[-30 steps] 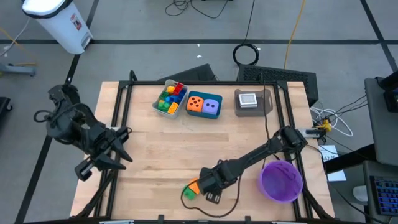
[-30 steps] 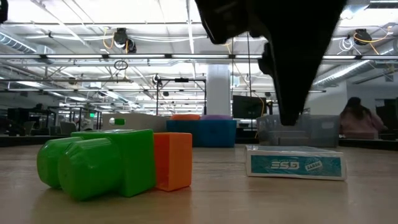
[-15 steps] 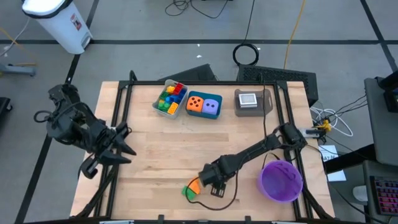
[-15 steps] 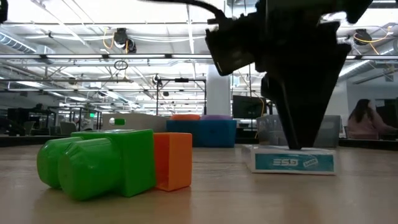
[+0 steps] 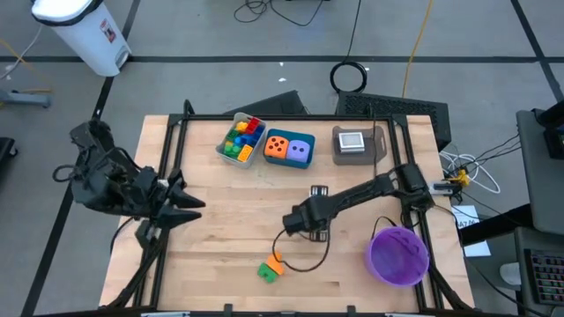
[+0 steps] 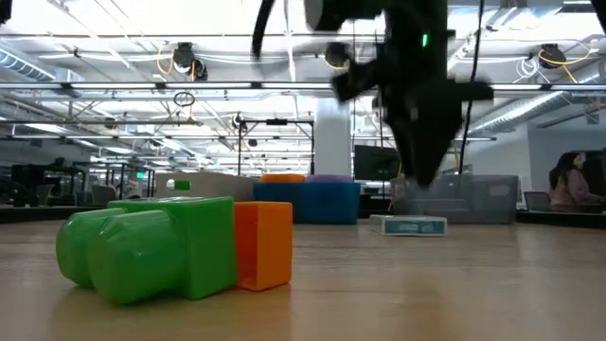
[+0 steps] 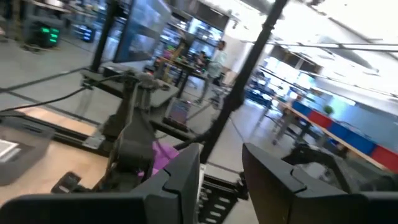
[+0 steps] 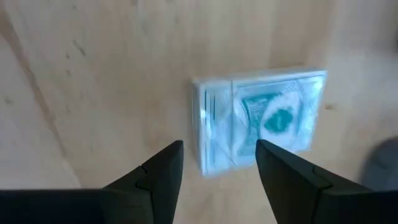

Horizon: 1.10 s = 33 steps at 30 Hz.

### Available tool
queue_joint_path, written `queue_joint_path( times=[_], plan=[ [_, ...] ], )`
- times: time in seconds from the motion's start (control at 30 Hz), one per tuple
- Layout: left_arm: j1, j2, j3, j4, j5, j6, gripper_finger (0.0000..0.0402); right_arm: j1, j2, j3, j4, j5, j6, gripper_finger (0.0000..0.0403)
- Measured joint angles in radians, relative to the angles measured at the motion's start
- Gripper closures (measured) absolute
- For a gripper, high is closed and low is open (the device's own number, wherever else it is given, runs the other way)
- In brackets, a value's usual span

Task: Pick & Place Toys
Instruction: Put the blue deck of cards into the black bin

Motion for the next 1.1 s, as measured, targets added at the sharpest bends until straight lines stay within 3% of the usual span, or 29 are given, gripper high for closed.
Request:
queue_joint_path(
  times=[0.27,0.37,0.53,0.7,0.87,0.97,1.1],
  plan=[
    [0.0,0.088,0.0,0.105,-0.124,-0.003,0.0275,-0.024,-0.226,0.002,0.002,0.001,-0.012,0.0207],
    [0.0,0.109,0.0,0.118,-0.17,-0.003,0.0275,-0.041,-0.327,0.003,0.021,0.013,0.109,0.0207],
    [0.018,0.109,0.0,0.115,-0.252,0.063,0.0275,-0.079,-0.435,-0.001,0.064,0.05,0.442,0.0207],
    [0.049,0.061,0.0,0.113,-0.267,0.188,0.0275,-0.1,-0.491,-0.049,0.218,0.047,0.612,0.0207],
    [0.06,-0.028,0.0,0.113,-0.261,0.323,0.0275,-0.107,-0.526,-0.155,0.55,0.061,0.509,0.0207],
    [0.06,-0.095,0.0,0.109,-0.261,0.401,0.0275,-0.123,-0.526,-0.2,0.703,0.072,0.642,0.0207],
    [0.056,-0.183,0.0,0.016,-0.259,0.423,0.0275,-0.135,-0.521,-0.199,0.713,0.077,0.84,0.0207]
  ],
)
